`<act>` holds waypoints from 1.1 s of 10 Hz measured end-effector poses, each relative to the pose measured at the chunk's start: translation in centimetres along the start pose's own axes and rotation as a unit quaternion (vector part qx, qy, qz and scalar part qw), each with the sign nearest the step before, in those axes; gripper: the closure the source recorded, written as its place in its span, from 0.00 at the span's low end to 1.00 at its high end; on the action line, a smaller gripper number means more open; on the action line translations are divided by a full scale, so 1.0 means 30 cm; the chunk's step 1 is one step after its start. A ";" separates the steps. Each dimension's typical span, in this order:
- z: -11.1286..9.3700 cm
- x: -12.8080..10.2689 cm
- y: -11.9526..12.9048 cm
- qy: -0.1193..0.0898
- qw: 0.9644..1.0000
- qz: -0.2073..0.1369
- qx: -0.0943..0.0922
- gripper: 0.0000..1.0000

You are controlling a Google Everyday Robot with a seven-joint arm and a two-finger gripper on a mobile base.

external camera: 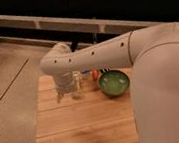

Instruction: Drag the ceramic bowl in a circle

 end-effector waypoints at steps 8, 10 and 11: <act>-0.093 -0.283 -0.114 -0.114 0.988 -0.058 -0.083 0.35; 0.052 -0.224 -0.135 -0.076 0.994 -0.066 -0.053 0.35; 0.091 -0.222 -0.191 -0.069 0.995 -0.059 -0.035 0.35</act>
